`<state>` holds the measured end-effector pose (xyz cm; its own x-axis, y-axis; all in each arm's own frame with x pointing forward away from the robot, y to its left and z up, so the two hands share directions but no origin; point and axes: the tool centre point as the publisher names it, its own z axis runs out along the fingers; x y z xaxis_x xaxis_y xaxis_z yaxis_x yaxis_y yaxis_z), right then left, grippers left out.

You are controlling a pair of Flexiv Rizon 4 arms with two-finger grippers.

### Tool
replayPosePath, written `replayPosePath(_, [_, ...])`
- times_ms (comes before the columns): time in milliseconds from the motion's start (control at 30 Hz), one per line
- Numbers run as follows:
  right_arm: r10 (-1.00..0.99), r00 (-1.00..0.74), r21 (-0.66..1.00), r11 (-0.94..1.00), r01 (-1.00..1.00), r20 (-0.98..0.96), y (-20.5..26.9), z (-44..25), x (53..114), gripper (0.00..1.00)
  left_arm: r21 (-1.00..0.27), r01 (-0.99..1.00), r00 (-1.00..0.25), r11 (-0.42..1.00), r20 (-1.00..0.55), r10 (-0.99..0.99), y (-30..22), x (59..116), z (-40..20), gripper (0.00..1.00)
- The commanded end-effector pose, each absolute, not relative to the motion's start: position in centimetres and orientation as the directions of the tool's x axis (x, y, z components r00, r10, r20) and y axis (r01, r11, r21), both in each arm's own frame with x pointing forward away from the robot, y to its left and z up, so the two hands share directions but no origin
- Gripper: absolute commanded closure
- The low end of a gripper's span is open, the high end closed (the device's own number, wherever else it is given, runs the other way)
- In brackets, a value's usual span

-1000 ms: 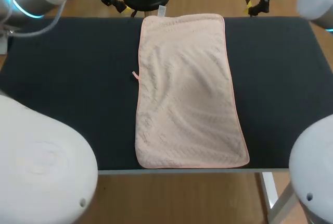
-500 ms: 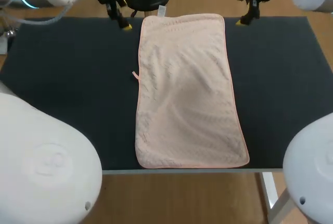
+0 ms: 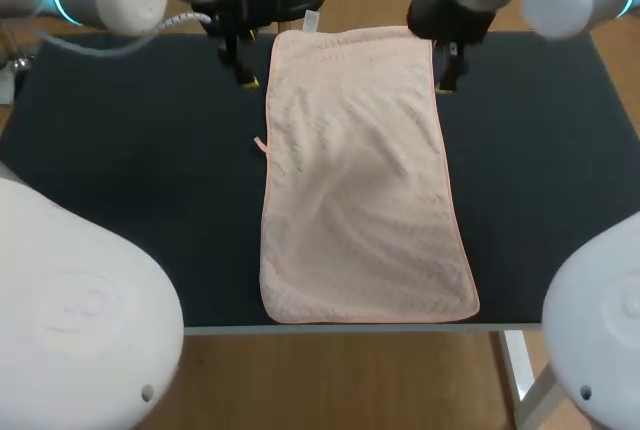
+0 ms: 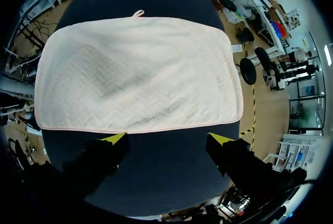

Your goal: Fold the towel

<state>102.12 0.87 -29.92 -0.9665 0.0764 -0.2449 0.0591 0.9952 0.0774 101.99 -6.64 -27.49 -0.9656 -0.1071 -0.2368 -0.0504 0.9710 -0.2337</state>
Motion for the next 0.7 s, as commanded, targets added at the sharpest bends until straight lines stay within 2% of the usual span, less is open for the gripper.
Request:
replayPosePath(33, [0.078, -0.97, 0.011, 0.997, 0.077, -0.232, 1.4, -32.2, 103.2, 0.0, -0.224, -0.036, -0.964, 0.974, -0.248, -0.092, -7.9, 102.9, -30.1, 0.0])
replayPosePath(367, [0.1, -0.974, 0.039, 0.995, 0.094, -0.202, 0.0, -35.5, 103.6, 0.0, -0.305, -0.083, -0.97, 0.949, -0.192, -0.146, -9.6, 103.2, -33.1, 0.0])
replayPosePath(700, [0.095, -0.985, 0.032, 0.995, 0.091, -0.147, 0.0, -38.4, 103.8, 0.0, -0.262, -0.098, -0.972, 0.96, -0.18, -0.149, -9.5, 103.8, -35.8, 0.0])
